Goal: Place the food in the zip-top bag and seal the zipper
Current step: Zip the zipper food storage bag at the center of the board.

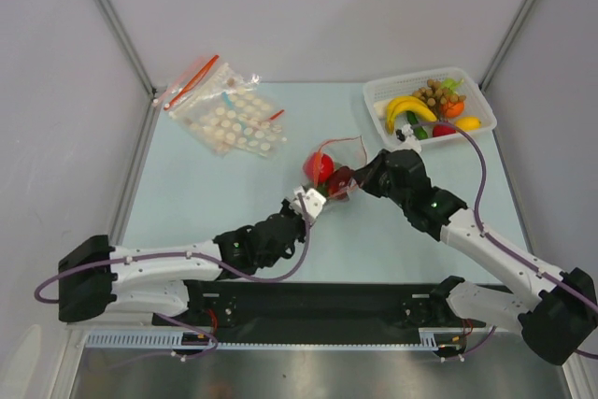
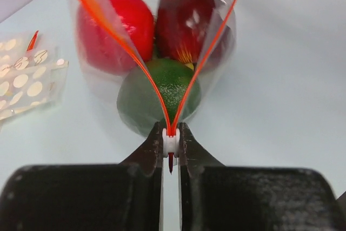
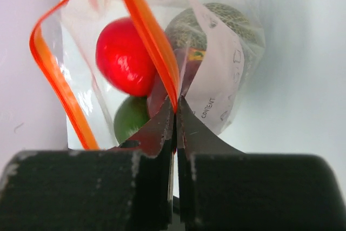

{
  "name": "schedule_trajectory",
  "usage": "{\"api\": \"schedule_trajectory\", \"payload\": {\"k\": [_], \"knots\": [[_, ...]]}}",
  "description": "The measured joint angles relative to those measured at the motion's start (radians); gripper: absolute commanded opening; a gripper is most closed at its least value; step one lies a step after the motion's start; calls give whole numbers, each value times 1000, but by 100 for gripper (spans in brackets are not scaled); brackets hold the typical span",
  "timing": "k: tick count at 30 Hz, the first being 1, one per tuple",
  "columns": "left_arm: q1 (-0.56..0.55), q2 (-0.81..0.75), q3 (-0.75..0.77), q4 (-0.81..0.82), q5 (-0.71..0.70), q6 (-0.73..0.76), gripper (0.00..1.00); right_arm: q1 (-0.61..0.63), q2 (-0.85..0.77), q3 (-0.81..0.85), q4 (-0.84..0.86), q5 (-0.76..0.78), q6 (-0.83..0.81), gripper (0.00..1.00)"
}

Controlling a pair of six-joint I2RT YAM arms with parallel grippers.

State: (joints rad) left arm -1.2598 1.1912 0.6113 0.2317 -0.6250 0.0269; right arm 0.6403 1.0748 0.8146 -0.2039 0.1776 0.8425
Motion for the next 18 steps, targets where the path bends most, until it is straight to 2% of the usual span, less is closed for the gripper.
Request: {"api": "schedule_trajectory", "payload": {"k": [1,2,7,8,11,14,18], "knots": [[22,-25,-5,-2,16,-11,0,3,-7,-5,0,2,-6,5],[43,-57,-14,-2,38,-23,0,8,-16,-9,1,1,-11,16],[103,-242,-85,6,108,-34,0,44,-82,-12,16,20,-116,48],[105,-272,-101,11,122,-34,0,44,-98,-12,24,21,-146,59],[110,-325,-143,24,167,-34,0,44,-136,-12,46,22,-244,74],[113,-329,-161,27,196,-34,0,43,-158,-12,57,24,-328,79],[114,-330,-174,28,248,-32,0,43,-170,-12,80,-22,-464,80]]}}
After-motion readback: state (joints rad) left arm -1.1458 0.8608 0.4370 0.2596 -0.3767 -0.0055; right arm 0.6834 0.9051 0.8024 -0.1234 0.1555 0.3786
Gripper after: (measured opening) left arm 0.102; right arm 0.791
